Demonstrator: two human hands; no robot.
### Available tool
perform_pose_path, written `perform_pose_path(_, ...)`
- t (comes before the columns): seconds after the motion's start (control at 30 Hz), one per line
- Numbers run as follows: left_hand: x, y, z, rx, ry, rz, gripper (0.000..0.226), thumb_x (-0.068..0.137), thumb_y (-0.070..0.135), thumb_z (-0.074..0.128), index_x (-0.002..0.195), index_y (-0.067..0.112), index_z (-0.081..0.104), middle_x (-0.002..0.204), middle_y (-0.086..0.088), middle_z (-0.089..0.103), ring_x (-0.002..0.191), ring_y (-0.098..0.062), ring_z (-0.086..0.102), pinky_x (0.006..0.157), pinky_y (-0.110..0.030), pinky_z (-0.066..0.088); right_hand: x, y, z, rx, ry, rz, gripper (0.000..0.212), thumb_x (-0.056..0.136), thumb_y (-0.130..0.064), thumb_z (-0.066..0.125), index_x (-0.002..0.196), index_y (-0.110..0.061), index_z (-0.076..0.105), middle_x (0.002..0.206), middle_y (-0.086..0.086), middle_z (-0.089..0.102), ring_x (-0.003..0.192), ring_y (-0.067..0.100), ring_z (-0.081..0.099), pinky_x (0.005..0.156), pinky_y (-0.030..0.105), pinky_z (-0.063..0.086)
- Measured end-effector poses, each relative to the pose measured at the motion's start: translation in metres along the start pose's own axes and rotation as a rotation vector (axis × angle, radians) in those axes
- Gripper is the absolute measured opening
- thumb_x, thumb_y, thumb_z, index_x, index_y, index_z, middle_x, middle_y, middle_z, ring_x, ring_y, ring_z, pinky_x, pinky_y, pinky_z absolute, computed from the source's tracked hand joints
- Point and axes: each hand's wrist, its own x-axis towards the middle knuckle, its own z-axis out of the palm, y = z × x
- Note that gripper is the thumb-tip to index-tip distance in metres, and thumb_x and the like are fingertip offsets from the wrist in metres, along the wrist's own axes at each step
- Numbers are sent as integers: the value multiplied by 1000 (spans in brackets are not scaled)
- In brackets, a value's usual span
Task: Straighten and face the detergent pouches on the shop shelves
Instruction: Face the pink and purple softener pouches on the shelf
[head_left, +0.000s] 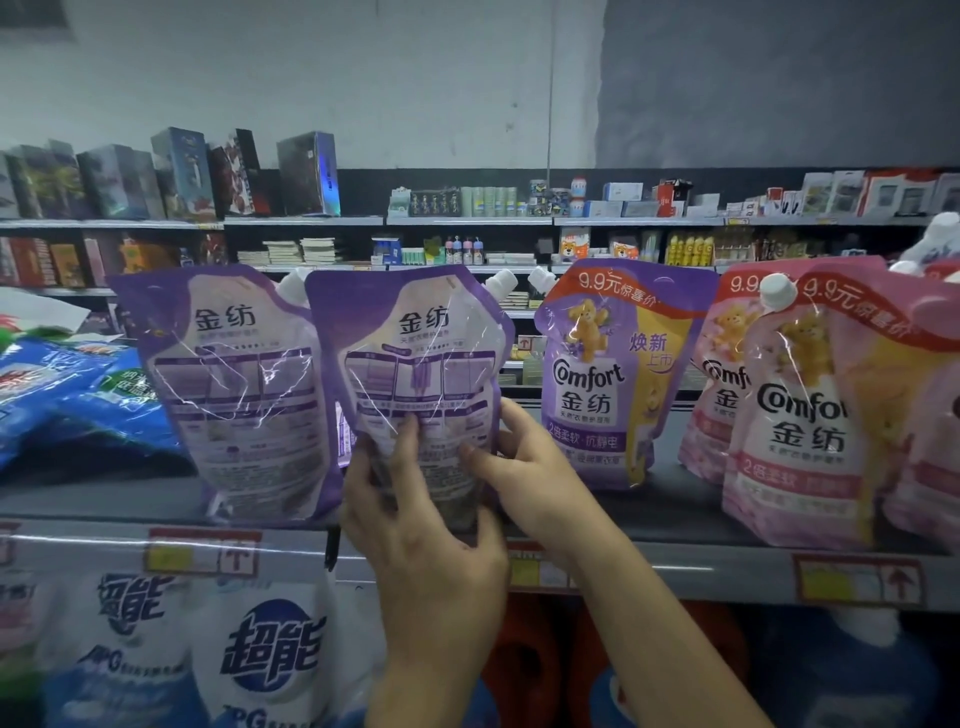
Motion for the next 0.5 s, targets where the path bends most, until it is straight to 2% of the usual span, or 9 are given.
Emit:
perform_pose_path(0.07,-2,1,1,51,-20,36,102,78,20,84,163,35,29,168,-8,19,149,-37,23,119,-64,34,-1,0,0,-3,10,-22,38,102,-2,64,135,-21,65,120,7,79,112,25,75,99,50,61)
perform_pose_path(0.23,-4,5,4,39,-62,23,112,79,24,84,167,31,16,176,-11,4,155,-32,13,122,-49,22,-6,1,-1,-7,8,-81,36,101,1,65,132,-17,66,114,10,80,106,26,77,92,42,64)
perform_pose_path(0.33,-5,5,10,-22,-77,60,111,80,30,73,169,27,6,177,-11,-7,163,-32,-1,125,-40,3,-7,3,-4,-21,8,-139,37,99,4,67,131,-14,67,113,9,80,106,26,77,91,36,64)
perform_pose_path(0.4,-3,4,15,-36,-95,59,113,79,32,68,169,26,0,177,-11,-12,164,-29,-10,128,-40,-4,-9,3,-6,-16,16,-166,37,97,5,69,131,-12,69,115,9,80,108,25,77,93,36,63)
perform_pose_path(0.5,-1,7,19,-63,-118,7,118,86,21,75,168,30,-10,176,-7,-18,163,-26,-17,132,-50,-1,-11,3,-7,-12,27,-202,37,96,1,72,129,-15,72,119,7,79,115,25,74,98,44,61)
